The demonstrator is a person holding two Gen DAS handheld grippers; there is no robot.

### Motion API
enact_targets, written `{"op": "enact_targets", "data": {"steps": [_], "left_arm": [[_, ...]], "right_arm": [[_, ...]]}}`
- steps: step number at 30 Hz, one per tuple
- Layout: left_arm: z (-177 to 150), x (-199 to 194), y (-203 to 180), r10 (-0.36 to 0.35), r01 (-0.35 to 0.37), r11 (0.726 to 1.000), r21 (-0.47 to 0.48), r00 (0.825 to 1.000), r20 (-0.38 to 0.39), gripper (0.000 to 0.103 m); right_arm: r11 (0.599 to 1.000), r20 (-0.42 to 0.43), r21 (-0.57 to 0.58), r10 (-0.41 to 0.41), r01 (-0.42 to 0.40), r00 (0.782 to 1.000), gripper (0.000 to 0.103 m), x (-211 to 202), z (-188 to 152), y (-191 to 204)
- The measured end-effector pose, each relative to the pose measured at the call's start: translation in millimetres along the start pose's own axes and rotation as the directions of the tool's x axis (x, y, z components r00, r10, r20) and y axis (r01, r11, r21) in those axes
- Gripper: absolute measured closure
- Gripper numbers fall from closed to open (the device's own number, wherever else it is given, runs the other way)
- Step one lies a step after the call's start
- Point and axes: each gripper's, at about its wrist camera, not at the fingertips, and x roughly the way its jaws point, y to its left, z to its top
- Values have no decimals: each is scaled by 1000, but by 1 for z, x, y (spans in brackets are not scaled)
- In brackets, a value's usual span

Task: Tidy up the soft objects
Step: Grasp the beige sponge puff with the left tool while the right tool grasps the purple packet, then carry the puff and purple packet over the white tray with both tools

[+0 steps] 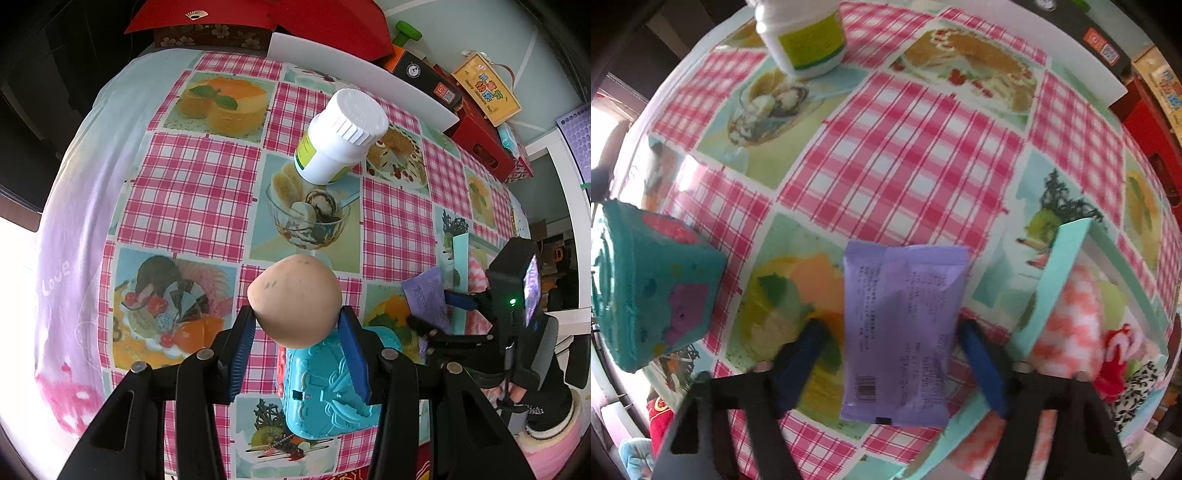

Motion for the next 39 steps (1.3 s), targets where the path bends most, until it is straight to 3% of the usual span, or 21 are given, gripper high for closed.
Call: {"op": "enact_targets", "data": {"steps": [11,26,34,39], "left_arm": [[2,-1,-2,-3,3,1000,0,1000,2,55],[1,-32,-15,6,-6,1000,-4,999,45,55],[-12,-68,-49,-16,12,999,35,995,103,55],[-28,-79,-74,-38,30,997,70,992,118,55]], "right_arm": [[999,8,33,43,-43,999,43,-10,-10,-19],[997,84,44,61,-65,995,44,-83,-5,-51],[995,143,84,44,-57,989,44,-135,-34,-72],[990,178,132,30,-54,984,43,-144,-60,-79]]}}
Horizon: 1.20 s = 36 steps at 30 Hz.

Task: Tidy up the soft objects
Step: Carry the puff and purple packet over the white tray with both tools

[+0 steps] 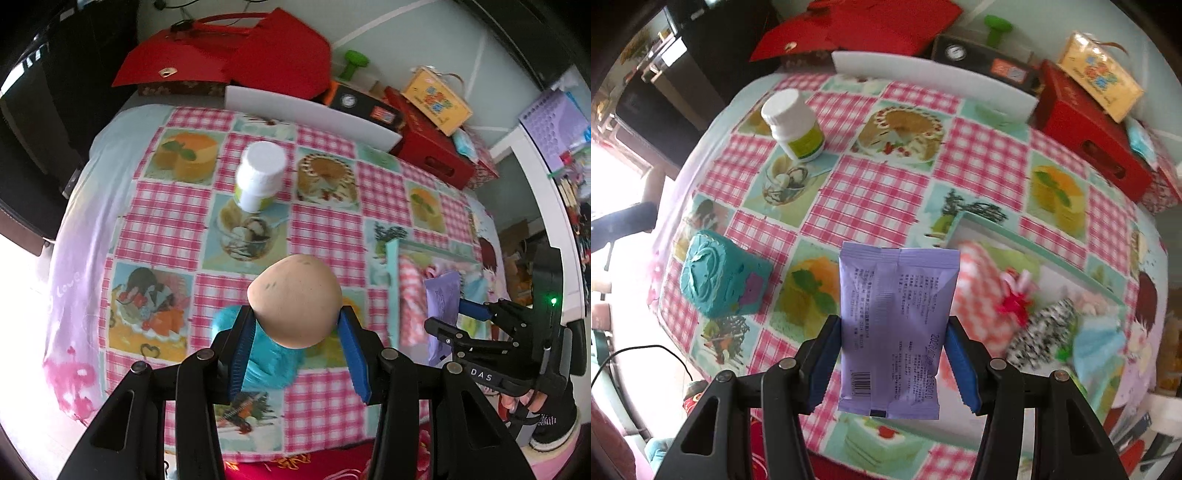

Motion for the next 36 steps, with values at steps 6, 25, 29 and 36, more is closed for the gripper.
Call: {"op": "enact_targets", "data": {"steps": [6,25,29,36], "left_arm": [[-19,6,-33,-43,44,999,28,999,-29,55],[-65,45,-129,-35,48,994,99,991,-129,55],[-70,52,-147,-18,35,992,119,990,-143,55],[-76,66,-171,10,13,990,142,986,-165,55]], "right_arm": [[997,31,77,18,-21,999,43,-16,-28,-26],[964,72,260,40,-58,997,43,-28,-103,-129],[953,90,293,48,-73,995,44,-29,-112,-146],[946,99,313,54,-83,994,44,-26,-122,-165]]}}
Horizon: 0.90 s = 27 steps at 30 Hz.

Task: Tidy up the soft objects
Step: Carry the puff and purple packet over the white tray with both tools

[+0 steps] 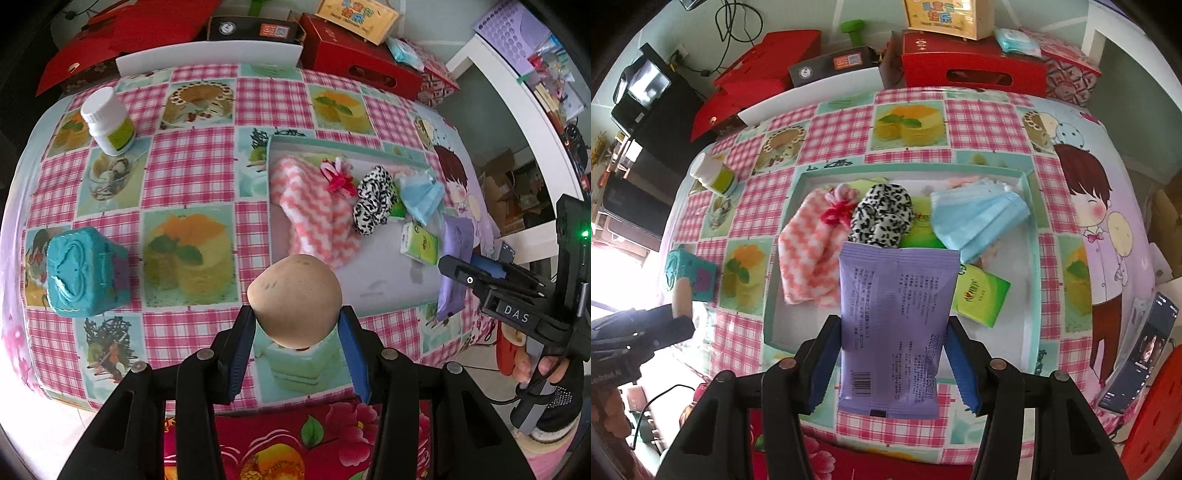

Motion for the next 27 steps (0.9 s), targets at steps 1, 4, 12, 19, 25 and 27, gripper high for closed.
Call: {"op": "enact_targets", "data": {"steps": [1,4,12,19,25,27], "left_arm": [[0,2,-3,4,-4,1000,3,1000,-4,55],[2,8,-11,11,-11,1000,11,1000,-14,55],[7,25,-25,31,-30,999,16,999,-42,55],[14,42,-29,40,-39,999,17,997,-69,55],[20,63,-33,41,-39,999,19,994,-99,55],[22,71,-34,40,-38,999,17,993,-109,55]], "right_arm": [[1000,1,3,3,-3,1000,44,0,-1,-3],[1000,2,12,13,-13,1000,43,3,-1,-10],[999,-7,26,27,-27,1000,43,11,0,-25],[999,-21,36,34,-33,999,43,23,3,-34],[999,-50,38,29,-27,998,43,40,6,-36],[999,-61,38,26,-24,998,43,47,7,-35]]}}
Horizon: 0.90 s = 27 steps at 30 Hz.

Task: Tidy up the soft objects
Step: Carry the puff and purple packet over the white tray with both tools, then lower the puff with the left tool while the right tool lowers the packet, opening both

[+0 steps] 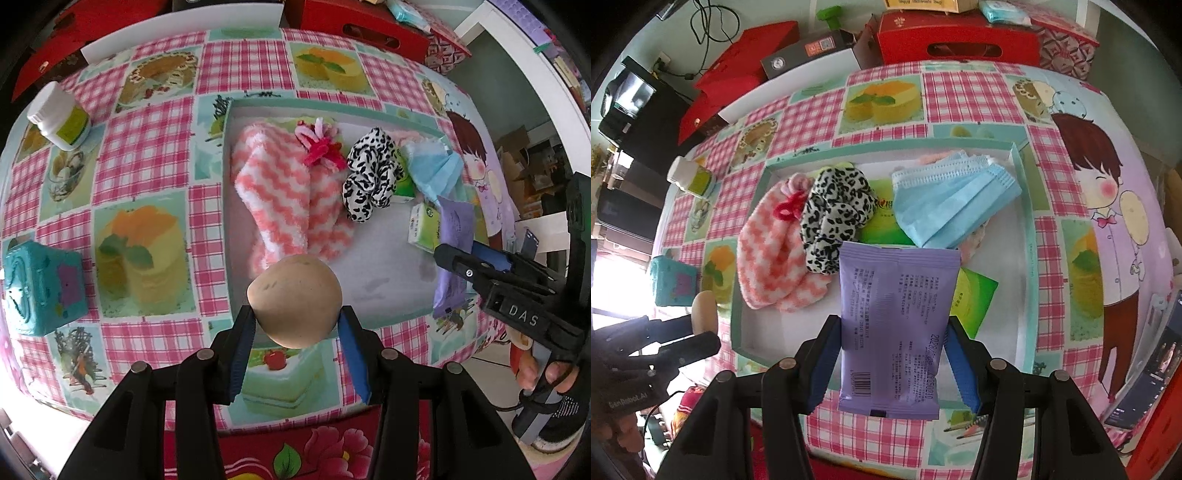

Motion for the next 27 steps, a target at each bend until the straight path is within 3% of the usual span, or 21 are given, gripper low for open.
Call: {"op": "enact_targets", "data": {"steps": [10,27], "left_arm": [[13,29,0,-12,11,1000,-22,999,-30,55],[17,51,-8,-18,17,1000,-7,998,-56,55]], "right_arm": [[1000,-59,-9,-14,13,998,43,34,4,2],[996,-67,-74,-59,54,996,43,43,10,21]]}}
